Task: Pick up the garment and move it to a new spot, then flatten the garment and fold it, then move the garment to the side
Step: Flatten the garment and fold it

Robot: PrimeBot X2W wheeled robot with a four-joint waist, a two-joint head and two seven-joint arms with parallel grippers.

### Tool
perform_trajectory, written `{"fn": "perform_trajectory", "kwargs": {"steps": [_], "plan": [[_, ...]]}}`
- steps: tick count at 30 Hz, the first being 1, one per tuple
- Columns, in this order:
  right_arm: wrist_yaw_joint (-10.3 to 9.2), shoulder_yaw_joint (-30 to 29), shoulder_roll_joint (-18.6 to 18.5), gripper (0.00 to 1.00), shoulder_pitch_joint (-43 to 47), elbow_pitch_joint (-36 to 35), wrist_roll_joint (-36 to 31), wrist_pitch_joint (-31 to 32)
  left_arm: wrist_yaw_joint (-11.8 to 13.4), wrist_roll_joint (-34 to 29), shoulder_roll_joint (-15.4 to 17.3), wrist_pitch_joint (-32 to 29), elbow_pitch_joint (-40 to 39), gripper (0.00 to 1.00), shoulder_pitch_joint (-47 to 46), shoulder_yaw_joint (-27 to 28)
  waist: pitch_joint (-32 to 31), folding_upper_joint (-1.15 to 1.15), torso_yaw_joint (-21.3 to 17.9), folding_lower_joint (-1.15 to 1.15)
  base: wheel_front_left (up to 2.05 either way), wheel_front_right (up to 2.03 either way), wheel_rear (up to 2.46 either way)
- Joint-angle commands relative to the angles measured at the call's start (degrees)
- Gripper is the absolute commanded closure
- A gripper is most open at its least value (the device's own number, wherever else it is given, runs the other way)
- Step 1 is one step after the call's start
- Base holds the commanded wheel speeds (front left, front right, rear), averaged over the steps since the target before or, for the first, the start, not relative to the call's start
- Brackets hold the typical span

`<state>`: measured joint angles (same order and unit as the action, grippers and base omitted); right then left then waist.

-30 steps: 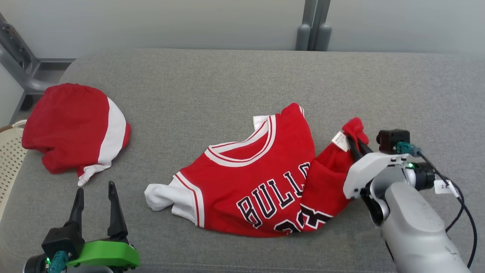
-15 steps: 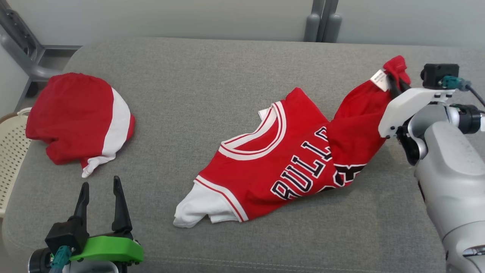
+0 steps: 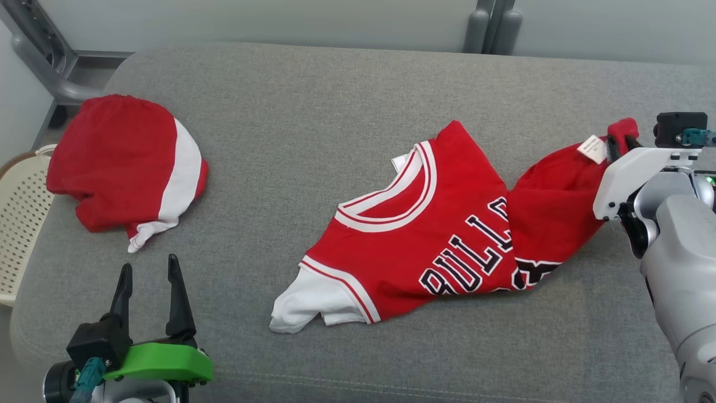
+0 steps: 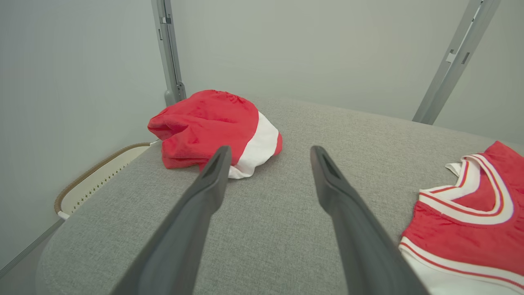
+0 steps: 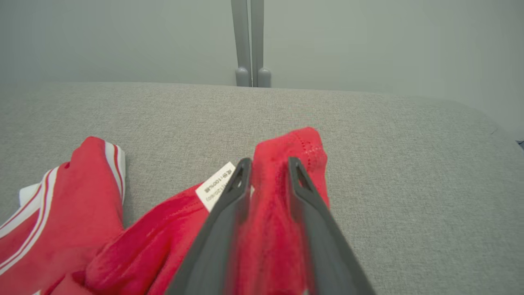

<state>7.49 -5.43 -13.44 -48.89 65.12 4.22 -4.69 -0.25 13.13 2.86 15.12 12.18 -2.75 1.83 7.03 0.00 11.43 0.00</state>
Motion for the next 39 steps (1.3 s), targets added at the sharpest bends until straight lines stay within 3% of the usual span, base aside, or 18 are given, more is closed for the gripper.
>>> {"fn": "perform_trajectory", "kwargs": {"steps": [1,10,23,29,39], "plan": [[0.0,-0.25,-0.2,0.0,-0.15,0.41,-0.82,-1.15,0.14,0.15,0.06,0.04,0.08,0.0,-0.65,0.25,-0.16,0.0,-0.34,0.0,0.0,0.0,0.0],[0.0,0.27,2.61,0.0,2.5,-0.04,-1.09,-8.36,-0.15,-0.37,0.07,0.04,-0.15,0.0,-0.61,0.45,-0.78,0.0,-2.49,0.0,0.0,0.0,0.0],[0.0,9.2,5.44,0.0,12.88,-9.26,5.37,-10.27,-0.1,-0.98,0.08,0.04,-0.66,0.0,0.75,0.9,-2.09,0.0,-4.24,0.0,0.0,0.0,0.0],[0.0,12.76,5.52,0.0,17.69,-13.35,7.83,-7.01,-0.28,-1.3,0.08,0.04,-1.12,0.0,1.09,1.33,-2.31,0.0,-4.59,0.0,0.0,0.0,0.0],[-0.01,15.68,2.39,0.0,18.85,-17.55,7.93,0.88,-0.37,-0.95,0.08,0.04,-1.38,0.0,0.6,0.62,-1.66,0.0,-4.1,0.0,0.0,0.0,0.0]]}}
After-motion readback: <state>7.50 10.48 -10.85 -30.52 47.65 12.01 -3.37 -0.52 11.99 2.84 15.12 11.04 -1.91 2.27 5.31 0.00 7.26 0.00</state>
